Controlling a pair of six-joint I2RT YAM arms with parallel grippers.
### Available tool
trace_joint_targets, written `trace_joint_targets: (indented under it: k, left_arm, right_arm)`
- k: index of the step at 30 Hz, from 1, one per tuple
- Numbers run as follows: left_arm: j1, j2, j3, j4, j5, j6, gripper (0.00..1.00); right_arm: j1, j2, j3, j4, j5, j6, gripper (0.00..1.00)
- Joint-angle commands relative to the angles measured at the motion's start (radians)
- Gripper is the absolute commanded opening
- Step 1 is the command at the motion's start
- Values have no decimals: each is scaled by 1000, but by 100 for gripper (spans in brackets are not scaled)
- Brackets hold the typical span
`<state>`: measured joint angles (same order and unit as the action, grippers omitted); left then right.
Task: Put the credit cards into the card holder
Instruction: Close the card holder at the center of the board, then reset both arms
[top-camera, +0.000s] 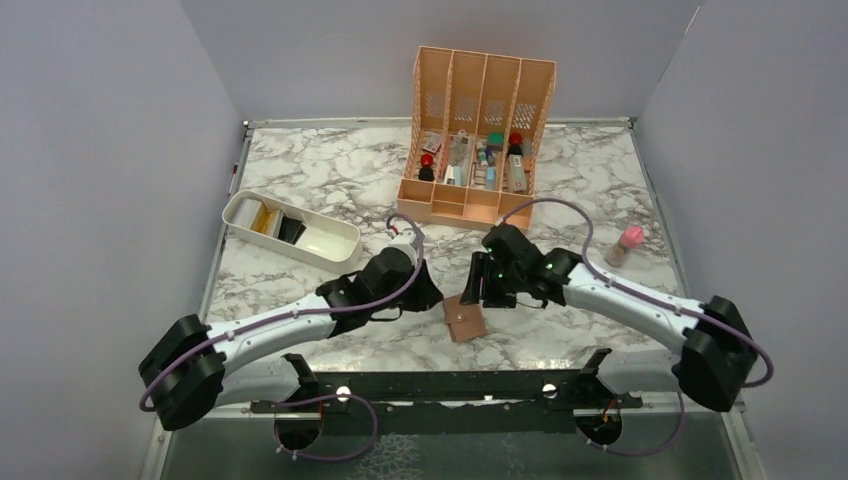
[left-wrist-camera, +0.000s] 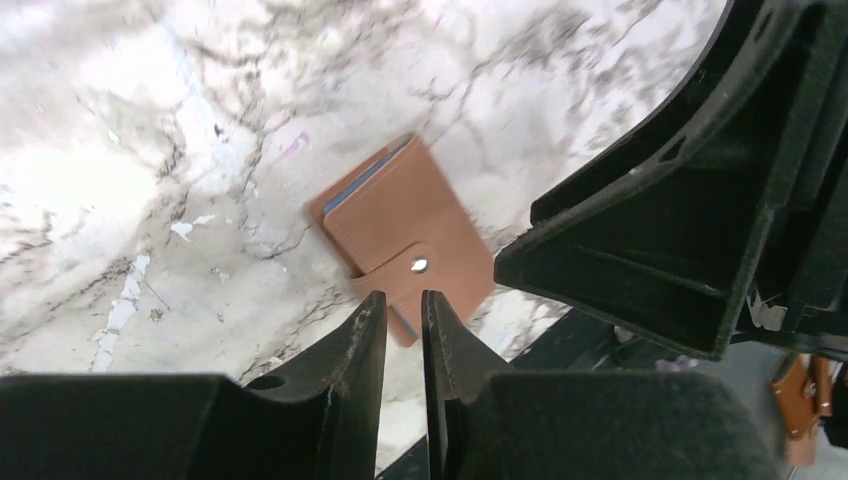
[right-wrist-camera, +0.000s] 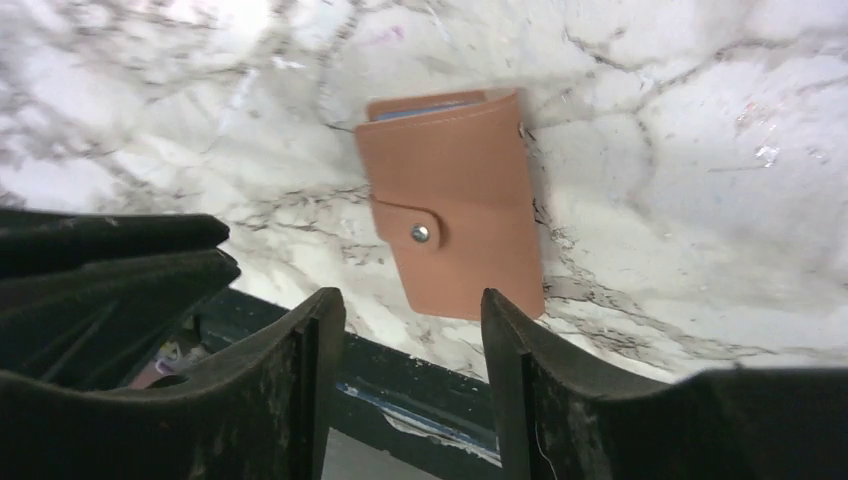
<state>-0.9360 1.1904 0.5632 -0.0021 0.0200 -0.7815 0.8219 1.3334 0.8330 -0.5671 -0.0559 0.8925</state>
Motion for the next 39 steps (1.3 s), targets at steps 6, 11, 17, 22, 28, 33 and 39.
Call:
trace_joint_targets:
  k: [6, 11, 17, 22, 28, 33, 39]
  left_arm:
    - [0, -276, 98, -217, -174, 103, 39]
    - [0, -457, 145, -317, -239, 140, 99]
    - [0, -584, 305, -449, -346, 212, 99]
    - [0, -633, 361, -475, -369, 246, 99]
    - [0, -662, 347, -479, -341, 225, 99]
    - [0, -676, 316, -479, -330, 213, 99]
    - [-1, -682, 298, -479, -319, 200, 99]
  right_arm:
    - [5, -236, -114, 100, 33, -138, 78]
    - [5, -380, -82, 36, 172, -219, 100]
    - [5, -564, 71, -107, 422, -298, 100]
    - [5, -671, 150, -185, 543, -295, 100]
    - [5, -748, 137, -164, 524, -289, 100]
    - [5, -748, 132, -175, 511, -256, 100]
    - [5, -738, 113, -183, 526, -248, 100]
